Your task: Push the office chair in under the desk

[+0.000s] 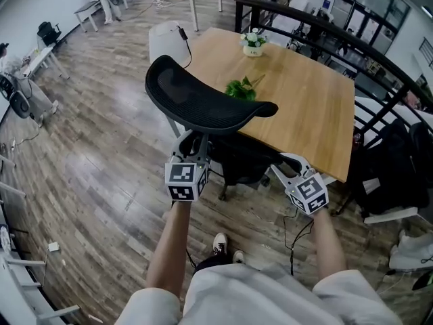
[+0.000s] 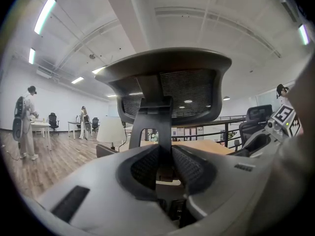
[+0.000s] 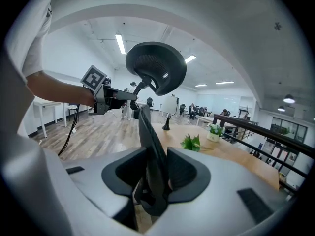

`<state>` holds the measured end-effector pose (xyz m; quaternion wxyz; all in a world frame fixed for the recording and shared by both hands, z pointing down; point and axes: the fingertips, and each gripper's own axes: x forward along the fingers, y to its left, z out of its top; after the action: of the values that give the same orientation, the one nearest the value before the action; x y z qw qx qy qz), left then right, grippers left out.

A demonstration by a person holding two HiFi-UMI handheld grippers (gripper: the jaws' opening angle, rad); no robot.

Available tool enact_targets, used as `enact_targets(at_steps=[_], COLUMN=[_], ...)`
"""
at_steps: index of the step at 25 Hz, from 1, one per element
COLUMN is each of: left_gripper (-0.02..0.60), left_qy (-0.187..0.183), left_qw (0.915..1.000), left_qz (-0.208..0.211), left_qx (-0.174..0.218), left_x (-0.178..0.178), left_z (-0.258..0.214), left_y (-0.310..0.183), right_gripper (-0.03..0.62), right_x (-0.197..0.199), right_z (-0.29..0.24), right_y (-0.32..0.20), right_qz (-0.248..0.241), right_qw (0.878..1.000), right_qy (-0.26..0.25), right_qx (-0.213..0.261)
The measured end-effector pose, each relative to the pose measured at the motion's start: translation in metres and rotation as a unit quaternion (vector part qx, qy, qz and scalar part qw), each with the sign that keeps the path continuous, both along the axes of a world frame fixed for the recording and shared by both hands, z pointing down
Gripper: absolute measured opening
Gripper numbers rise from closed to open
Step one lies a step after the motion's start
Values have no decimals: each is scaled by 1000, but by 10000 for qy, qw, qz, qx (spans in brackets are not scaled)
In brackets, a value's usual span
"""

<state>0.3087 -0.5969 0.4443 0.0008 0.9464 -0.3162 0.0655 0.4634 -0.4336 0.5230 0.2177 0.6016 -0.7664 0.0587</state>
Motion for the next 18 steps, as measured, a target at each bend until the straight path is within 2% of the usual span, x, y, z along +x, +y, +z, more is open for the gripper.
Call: enact_targets(at_steps=[9,18], left_gripper=[103,101], left_qy=[37,295], left_qw=[9995,9975], left_qz=[308,640], left_qx=[41,98], left_x=[30,54], left_z=[0,-1], left_y=[-12,-2], right_gripper=[138,146], right_x=[29,64], right_z=[0,1], right_y=[-11,-11], right_qz=[459,840], right_qw=[9989,9962], right_qy=[116,212], right_qx=[19,-16])
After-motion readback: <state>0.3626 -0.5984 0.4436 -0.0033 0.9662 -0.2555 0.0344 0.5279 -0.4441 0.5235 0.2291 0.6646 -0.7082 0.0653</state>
